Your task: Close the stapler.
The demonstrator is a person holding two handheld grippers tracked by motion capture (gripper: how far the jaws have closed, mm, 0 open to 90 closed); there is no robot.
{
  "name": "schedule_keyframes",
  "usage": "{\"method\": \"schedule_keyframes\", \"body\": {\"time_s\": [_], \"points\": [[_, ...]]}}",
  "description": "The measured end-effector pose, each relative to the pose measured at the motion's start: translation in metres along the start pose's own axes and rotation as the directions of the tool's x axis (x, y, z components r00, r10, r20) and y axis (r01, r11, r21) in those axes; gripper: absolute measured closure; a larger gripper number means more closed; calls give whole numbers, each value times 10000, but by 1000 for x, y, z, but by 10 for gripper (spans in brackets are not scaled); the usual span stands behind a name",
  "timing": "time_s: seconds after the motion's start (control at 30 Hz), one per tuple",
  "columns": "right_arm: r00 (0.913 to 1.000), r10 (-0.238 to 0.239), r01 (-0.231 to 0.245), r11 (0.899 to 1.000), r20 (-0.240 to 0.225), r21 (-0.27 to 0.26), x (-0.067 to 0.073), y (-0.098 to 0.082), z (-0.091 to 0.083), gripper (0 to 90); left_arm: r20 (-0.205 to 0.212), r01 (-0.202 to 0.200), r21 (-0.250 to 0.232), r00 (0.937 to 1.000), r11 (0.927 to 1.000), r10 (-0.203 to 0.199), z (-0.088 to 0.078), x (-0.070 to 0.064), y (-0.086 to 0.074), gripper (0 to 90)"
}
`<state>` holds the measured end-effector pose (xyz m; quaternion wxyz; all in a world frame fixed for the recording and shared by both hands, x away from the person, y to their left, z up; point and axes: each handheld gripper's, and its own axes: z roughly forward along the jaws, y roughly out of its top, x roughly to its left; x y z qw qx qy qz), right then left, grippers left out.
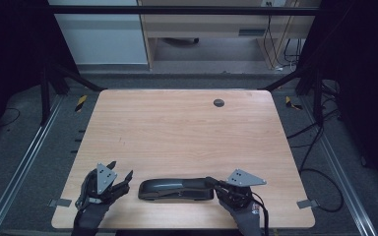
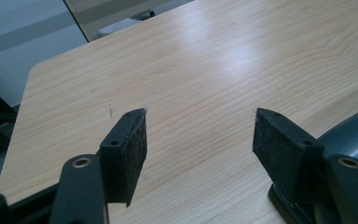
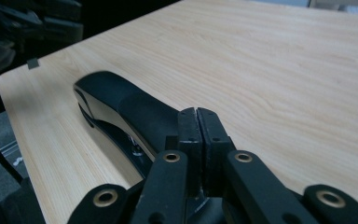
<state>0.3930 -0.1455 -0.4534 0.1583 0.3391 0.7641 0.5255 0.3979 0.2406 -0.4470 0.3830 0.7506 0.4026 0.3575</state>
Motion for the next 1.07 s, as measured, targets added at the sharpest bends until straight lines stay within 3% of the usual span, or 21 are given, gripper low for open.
{"method": "schedule_keyframes", "body": {"time_s": [0.23, 0.47, 0.57, 0.73, 0.87, 1.07], "points": [[9988, -363, 368, 9992, 319, -150, 4, 6, -1, 801, 35, 4, 4, 10000, 10000, -4, 1, -1, -1, 346], [9900, -47, 94, 9994, 1413, -326, -19, 0, -8, 658, 128, 56, 132, 9999, 9999, -58, 5, 0, -5, 346], [9795, 200, -128, 9992, 2006, -375, -32, -5, -12, 542, 125, 81, 170, 9999, 9998, -83, 7, 1, -7, 345], [9511, 412, -418, 9991, 3060, -45, -57, -17, -20, 409, 128, 170, 337, 9998, 9993, -175, 13, 4, -13, 335], [9277, 532, -609, 9981, 3696, 94, -76, -27, -27, 370, 81, 229, 490, 9997, 9985, -233, 17, 8, -18, 326], [8993, 763, -1080, 9929, 4306, 498, -100, -39, -40, 322, -143, 448, 689, 9989, 9966, -439, 23, 19, -26, 317]]}}
